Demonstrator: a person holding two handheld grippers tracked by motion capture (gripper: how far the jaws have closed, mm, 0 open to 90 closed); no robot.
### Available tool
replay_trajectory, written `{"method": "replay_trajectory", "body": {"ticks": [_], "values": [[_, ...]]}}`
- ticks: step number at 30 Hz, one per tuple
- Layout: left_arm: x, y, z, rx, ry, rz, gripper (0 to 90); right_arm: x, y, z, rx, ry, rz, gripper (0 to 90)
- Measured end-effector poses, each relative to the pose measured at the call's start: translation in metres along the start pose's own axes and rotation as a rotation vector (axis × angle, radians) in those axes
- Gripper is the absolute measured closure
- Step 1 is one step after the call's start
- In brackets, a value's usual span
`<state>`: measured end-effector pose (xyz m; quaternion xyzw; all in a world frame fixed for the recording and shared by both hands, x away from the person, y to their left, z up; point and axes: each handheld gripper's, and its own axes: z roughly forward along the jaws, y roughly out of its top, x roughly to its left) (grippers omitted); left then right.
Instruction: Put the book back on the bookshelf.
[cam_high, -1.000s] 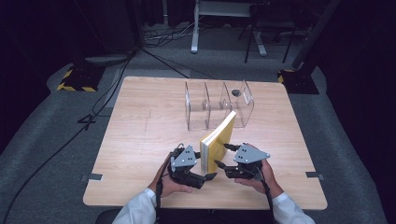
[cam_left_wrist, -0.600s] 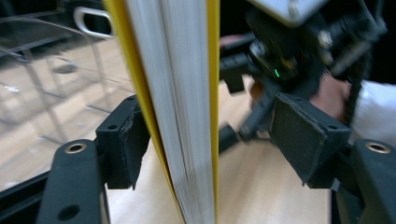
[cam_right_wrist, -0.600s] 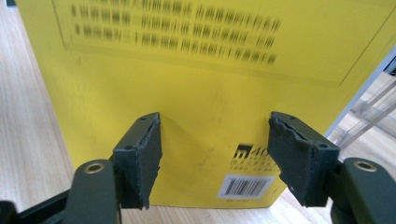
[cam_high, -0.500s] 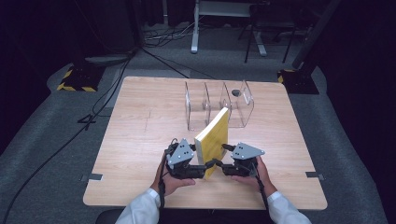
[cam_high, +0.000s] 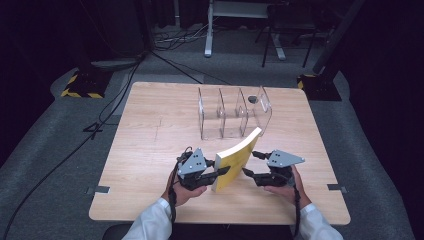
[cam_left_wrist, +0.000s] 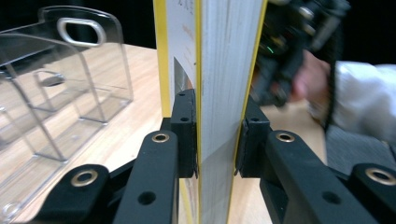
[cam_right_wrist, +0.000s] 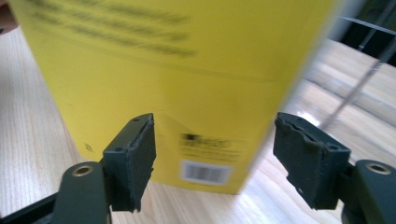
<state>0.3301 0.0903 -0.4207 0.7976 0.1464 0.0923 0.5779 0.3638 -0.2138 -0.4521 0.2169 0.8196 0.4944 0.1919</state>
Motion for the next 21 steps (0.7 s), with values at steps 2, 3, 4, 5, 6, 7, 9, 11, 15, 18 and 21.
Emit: {"method": "replay_trajectory", "body": {"ticks": [2, 3, 4, 5, 6, 7, 9, 11, 15, 18, 21], "values": [[0.0, -0.001, -0.003, 0.001, -0.027, 0.006, 74.7, -0.005, 0.0, -0.005, -0.018, 0.013, 0.005, 26.7], [-0.001, -0.002, -0.006, 0.003, -0.041, 0.02, 74.8, -0.007, 0.001, -0.006, -0.026, 0.044, 0.005, 23.2], [-0.002, -0.002, -0.009, 0.006, -0.047, 0.025, 74.8, -0.008, 0.003, -0.006, -0.031, 0.076, -0.002, 23.6], [-0.002, -0.003, -0.012, 0.011, -0.055, 0.033, 74.7, -0.007, 0.005, -0.005, -0.042, 0.099, -0.016, 25.0], [-0.001, -0.003, -0.015, 0.016, -0.06, 0.035, 74.7, -0.006, 0.007, -0.004, -0.053, 0.125, -0.026, 25.5], [0.0, -0.004, -0.018, 0.021, -0.068, 0.037, 74.7, -0.005, 0.01, -0.002, -0.064, 0.152, -0.038, 25.5], [0.001, -0.005, -0.023, 0.027, -0.088, 0.038, 74.6, -0.001, 0.014, 0.003, -0.077, 0.207, -0.05, 26.0], [0.002, -0.006, -0.025, 0.03, -0.096, 0.034, 73.9, 0.002, 0.015, 0.006, -0.089, 0.261, -0.051, 34.9], [-0.001, -0.011, -0.028, 0.058, -0.055, 0.051, 72.2, 0.007, 0.012, 0.006, -0.133, 0.297, -0.024, 41.7], [-0.003, -0.023, -0.031, 0.072, 0.001, 0.055, 71.5, 0.005, 0.008, 0.0, -0.138, 0.309, -0.02, 51.5], [-0.004, -0.031, -0.033, 0.08, 0.011, 0.041, 70.3, 0.008, 0.006, -0.009, -0.128, 0.328, -0.042, 59.2]]}}
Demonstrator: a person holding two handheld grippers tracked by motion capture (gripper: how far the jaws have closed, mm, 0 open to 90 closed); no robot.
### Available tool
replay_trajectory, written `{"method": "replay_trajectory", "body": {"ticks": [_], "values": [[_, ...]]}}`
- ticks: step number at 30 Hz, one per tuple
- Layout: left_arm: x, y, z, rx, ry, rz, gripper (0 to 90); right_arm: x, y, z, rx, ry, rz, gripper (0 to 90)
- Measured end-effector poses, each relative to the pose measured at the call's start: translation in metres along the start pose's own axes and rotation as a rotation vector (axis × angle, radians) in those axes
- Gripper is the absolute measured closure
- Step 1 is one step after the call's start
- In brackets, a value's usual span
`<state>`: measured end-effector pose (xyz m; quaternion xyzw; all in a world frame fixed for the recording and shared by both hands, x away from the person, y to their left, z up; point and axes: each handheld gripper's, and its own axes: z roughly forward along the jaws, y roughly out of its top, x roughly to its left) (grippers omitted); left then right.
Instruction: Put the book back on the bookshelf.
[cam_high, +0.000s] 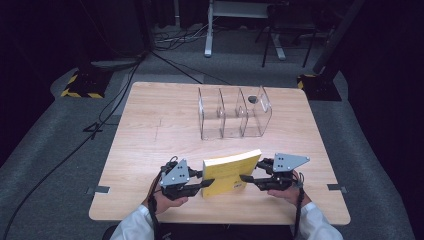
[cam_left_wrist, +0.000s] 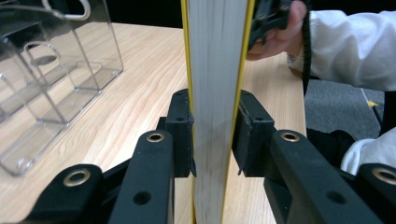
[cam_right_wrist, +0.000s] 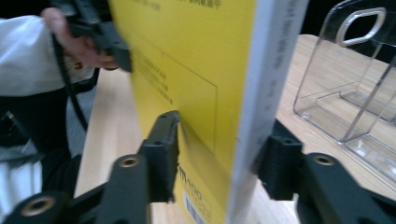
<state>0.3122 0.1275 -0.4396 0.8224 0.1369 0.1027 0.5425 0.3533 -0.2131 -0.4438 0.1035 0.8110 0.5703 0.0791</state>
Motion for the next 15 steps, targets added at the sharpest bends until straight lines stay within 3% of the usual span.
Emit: {"method": "replay_trajectory", "body": {"ticks": [4, 10, 13, 15], "values": [[-0.004, -0.011, 0.006, 0.092, 0.036, 0.019, 67.0, 0.007, -0.001, -0.007, 0.011, 0.026, -0.019, 66.5], [0.0, -0.016, 0.009, 0.082, 0.025, -0.001, 64.6, 0.019, -0.002, -0.013, 0.028, 0.074, -0.056, 72.7], [0.007, -0.016, 0.013, 0.069, -0.001, -0.007, 64.5, 0.019, -0.001, -0.01, 0.045, 0.108, -0.056, 71.5], [0.01, -0.015, 0.015, 0.069, -0.011, -0.003, 64.4, 0.02, -0.002, 0.0, 0.074, 0.113, -0.067, 68.0]]}}
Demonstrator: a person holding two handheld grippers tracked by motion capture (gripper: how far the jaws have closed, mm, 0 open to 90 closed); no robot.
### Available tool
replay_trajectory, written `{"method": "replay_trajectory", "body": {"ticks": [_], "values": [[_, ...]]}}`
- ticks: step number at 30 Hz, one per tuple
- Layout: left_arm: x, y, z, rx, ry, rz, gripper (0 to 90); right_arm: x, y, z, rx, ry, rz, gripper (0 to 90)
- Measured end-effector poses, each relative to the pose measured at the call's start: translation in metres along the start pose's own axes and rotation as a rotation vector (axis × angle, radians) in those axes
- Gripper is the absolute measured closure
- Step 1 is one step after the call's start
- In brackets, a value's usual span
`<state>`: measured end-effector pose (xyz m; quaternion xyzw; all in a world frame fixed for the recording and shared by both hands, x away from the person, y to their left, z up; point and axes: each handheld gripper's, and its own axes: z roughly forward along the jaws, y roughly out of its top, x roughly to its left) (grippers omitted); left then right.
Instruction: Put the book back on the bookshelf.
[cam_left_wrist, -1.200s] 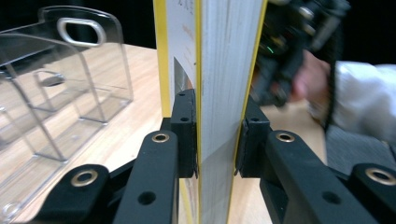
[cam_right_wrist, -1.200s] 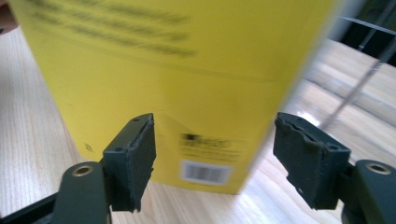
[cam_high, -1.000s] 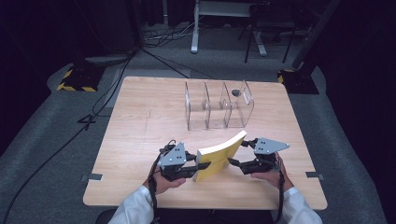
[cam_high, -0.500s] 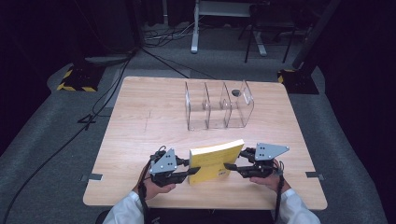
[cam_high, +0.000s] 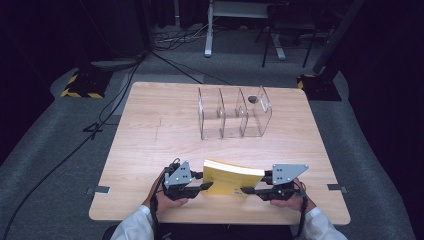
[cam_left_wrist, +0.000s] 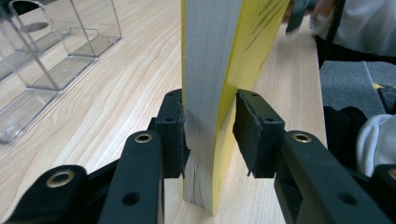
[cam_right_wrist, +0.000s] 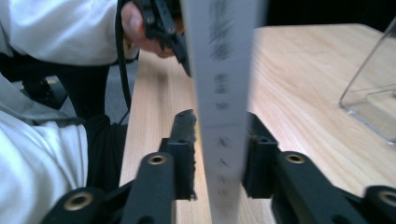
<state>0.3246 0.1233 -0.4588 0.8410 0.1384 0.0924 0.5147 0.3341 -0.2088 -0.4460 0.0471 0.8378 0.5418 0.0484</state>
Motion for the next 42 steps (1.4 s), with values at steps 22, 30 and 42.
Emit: {"method": "replay_trajectory", "body": {"ticks": [22, 30, 42], "values": [[0.017, 0.016, 0.032, -0.014, 0.012, -0.026, 60.6, -0.01, -0.009, -0.003, -0.009, -0.147, 0.051, 74.1], [0.022, 0.021, 0.043, 0.0, 0.043, -0.047, 55.8, -0.011, -0.01, -0.011, 0.0, -0.218, 0.044, 76.6], [0.025, -0.001, 0.015, 0.127, 0.223, -0.113, 35.6, -0.018, -0.012, -0.028, -0.003, -0.368, 0.073, 76.8]]}}
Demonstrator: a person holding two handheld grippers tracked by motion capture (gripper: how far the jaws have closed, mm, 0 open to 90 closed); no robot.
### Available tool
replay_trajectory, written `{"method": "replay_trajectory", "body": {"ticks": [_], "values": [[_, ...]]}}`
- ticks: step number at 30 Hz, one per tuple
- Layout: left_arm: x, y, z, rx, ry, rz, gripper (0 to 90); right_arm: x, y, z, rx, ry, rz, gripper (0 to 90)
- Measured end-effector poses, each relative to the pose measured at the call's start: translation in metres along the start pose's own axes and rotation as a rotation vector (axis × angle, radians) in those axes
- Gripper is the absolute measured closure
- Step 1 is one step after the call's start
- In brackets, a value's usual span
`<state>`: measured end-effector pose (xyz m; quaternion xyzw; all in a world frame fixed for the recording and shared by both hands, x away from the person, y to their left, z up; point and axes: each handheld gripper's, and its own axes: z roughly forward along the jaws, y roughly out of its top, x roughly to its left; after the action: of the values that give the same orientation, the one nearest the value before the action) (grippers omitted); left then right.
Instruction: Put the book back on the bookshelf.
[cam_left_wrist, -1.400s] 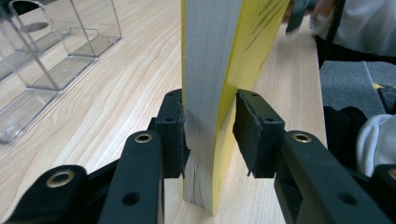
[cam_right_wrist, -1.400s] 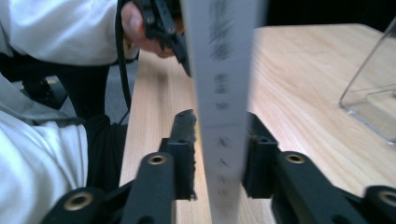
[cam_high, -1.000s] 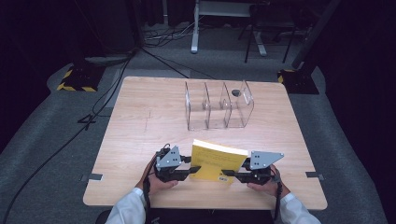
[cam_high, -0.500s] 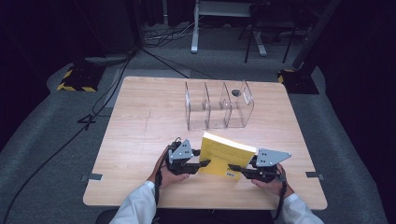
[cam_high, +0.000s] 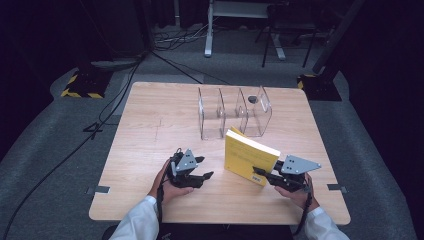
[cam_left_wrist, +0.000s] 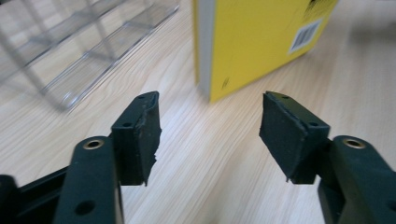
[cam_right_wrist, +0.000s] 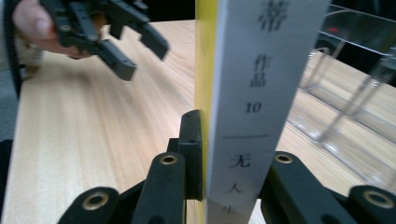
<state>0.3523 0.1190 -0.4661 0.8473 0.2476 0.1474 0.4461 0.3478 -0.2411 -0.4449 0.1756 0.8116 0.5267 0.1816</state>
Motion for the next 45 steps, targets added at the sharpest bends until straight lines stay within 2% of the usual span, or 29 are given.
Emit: {"method": "replay_trajectory", "body": {"ticks": [6, 7, 11, 17, 21, 25, 28, 29, 34, 45], "values": [[0.003, -0.016, -0.011, 0.08, 0.087, -0.046, 25.2, -0.004, 0.0, -0.006, 0.007, -0.056, 0.013, 76.8], [0.003, -0.016, -0.011, 0.08, 0.087, -0.046, 24.6, -0.004, 0.0, -0.006, 0.007, -0.056, 0.013, 76.8], [0.006, -0.03, -0.017, 0.14, 0.097, -0.097, 21.5, -0.007, 0.0, -0.01, -0.003, -0.086, 0.016, 76.8], [0.01, -0.043, -0.024, 0.173, 0.098, -0.139, 18.9, -0.013, 0.0, -0.018, -0.015, -0.13, 0.038, 76.8], [0.013, -0.049, -0.027, 0.208, 0.105, -0.146, 17.5, -0.018, 0.001, -0.028, -0.027, -0.173, 0.048, 76.8], [0.015, -0.053, -0.029, 0.225, 0.102, -0.149, 17.4, -0.024, 0.002, -0.039, -0.046, -0.225, 0.057, 76.8], [0.015, -0.056, -0.027, 0.23, 0.096, -0.178, 17.4, -0.028, 0.002, -0.047, -0.058, -0.26, 0.071, 76.8], [0.016, -0.057, -0.027, 0.238, 0.089, -0.176, 17.3, -0.03, 0.002, -0.049, -0.06, -0.268, 0.072, 76.8], [0.014, -0.058, -0.024, 0.245, 0.106, -0.175, 16.7, -0.035, 0.002, -0.057, -0.081, -0.312, 0.098, 76.8], [0.013, -0.06, -0.022, 0.232, 0.132, -0.171, 15.1, -0.042, 0.012, -0.054, -0.095, -0.373, 0.109, 76.8]]}}
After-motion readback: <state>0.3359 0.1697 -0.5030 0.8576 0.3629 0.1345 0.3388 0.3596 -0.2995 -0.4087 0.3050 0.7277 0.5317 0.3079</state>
